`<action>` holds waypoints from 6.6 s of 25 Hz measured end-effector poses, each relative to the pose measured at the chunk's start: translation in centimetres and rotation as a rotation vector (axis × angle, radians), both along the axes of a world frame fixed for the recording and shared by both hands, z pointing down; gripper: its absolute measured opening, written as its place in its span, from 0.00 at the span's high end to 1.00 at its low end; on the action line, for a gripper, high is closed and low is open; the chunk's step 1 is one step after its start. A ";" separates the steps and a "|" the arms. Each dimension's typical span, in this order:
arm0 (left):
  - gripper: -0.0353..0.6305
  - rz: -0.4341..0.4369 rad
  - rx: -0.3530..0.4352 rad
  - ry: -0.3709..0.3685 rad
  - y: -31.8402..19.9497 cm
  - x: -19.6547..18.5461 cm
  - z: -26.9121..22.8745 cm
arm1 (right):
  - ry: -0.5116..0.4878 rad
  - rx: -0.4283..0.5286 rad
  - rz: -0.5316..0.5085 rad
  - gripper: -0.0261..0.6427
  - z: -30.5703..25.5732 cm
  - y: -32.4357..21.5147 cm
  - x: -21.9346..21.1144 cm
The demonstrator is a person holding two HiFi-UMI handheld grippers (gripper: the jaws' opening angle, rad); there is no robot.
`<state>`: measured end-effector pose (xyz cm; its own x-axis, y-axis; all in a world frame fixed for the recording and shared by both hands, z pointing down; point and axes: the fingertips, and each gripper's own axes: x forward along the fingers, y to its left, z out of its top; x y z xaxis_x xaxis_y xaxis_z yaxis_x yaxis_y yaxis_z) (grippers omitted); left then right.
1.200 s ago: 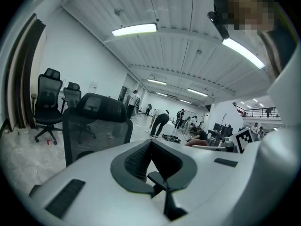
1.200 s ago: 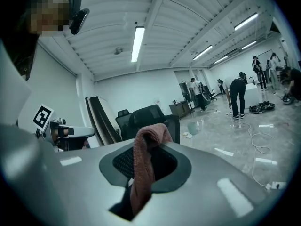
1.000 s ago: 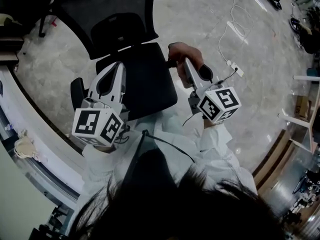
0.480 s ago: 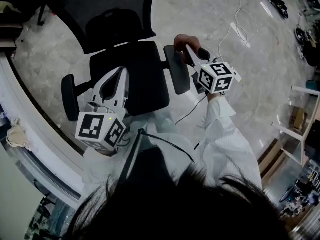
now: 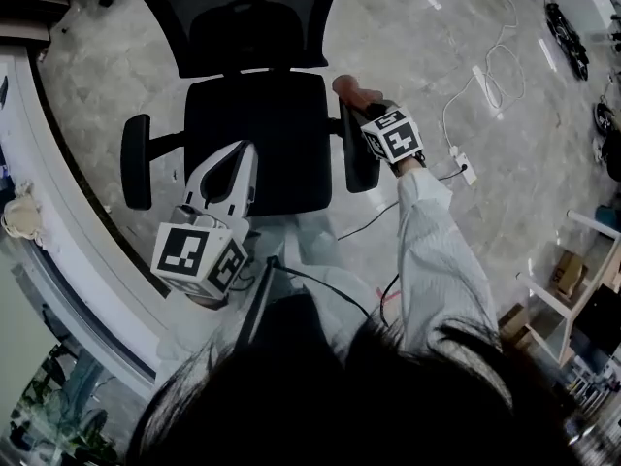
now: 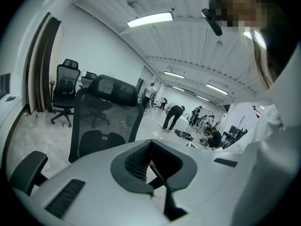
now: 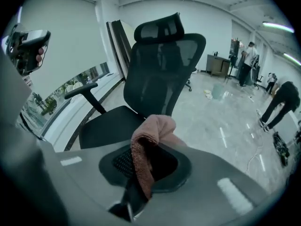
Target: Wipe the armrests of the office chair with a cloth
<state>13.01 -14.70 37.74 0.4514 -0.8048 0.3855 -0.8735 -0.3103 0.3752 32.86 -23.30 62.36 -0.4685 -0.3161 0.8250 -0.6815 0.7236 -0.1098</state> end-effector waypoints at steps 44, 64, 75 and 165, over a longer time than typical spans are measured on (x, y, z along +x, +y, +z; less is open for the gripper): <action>0.94 -0.151 0.010 0.025 3.2 -1.1 0.2 | -0.054 -0.137 0.012 0.89 0.8 0.7 -0.2; 0.94 -0.033 0.093 0.047 2.2 1.3 -3.0 | -0.145 -0.205 -0.008 0.89 -2.1 17.7 0.2; 0.94 0.029 0.102 0.056 2.2 3.3 -3.9 | -0.147 -0.210 0.002 0.89 -2.6 21.0 1.1; 0.94 -0.567 0.250 0.003 18.3 -30.8 -10.0 | -0.953 0.267 -0.103 0.89 -30.9 16.6 -22.2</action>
<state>-17.77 3.64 27.73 -0.0721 -0.9856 0.1533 -0.9271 0.1229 0.3540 10.70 -6.68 31.41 -0.9341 -0.3570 -0.0021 -0.3258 0.8549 -0.4037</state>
